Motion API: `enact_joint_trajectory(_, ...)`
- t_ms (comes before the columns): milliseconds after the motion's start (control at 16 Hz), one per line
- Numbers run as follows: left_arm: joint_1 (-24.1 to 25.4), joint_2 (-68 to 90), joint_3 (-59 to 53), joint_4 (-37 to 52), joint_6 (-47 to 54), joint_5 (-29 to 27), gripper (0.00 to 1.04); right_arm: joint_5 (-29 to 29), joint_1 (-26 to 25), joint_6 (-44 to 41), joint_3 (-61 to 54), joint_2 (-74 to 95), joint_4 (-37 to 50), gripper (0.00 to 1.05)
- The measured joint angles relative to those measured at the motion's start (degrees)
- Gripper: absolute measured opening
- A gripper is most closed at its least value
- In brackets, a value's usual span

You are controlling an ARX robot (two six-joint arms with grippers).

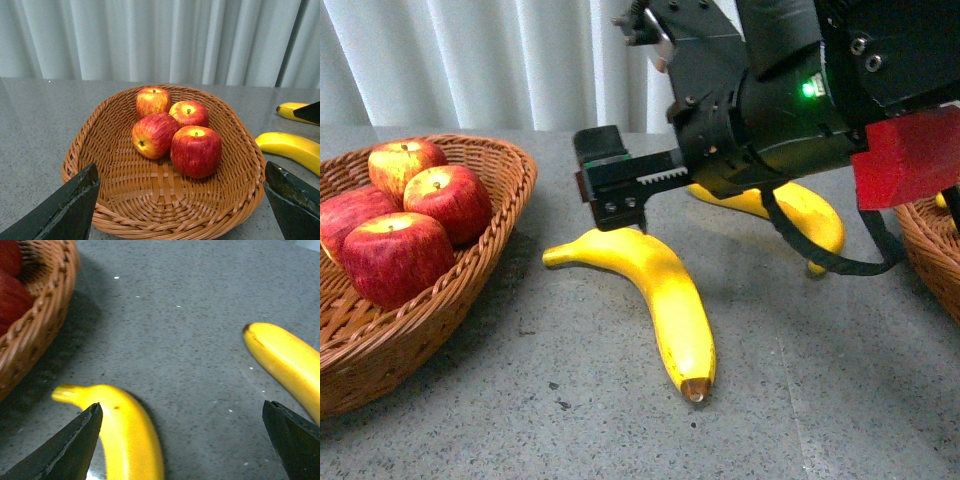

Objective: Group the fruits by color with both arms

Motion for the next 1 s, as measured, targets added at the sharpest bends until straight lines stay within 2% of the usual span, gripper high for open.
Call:
enact_joint_trajectory(188, 0.0, 0.0, 0.0, 0.0, 0.0, 0.0, 0.98, -1.9, -4.0, 0.0, 0.1, 0.1, -4.2, 0.98)
enact_joint_trajectory(312, 0.0, 0.0, 0.0, 0.0, 0.0, 0.0, 0.98, -4.0, -4.2, -0.4, -0.9, -0.9, -8.5, 0.98)
enact_joint_trajectory(625, 0.0, 0.0, 0.0, 0.0, 0.0, 0.0, 0.98, -6.2, 0.5, -0.1, -3.1, -2.2, -11.4, 0.98)
enact_joint_trajectory(1000, 0.0, 0.0, 0.0, 0.0, 0.0, 0.0, 0.98, -2.7, 2.4, -2.1, -3.1, 0.3, -10.4, 0.98)
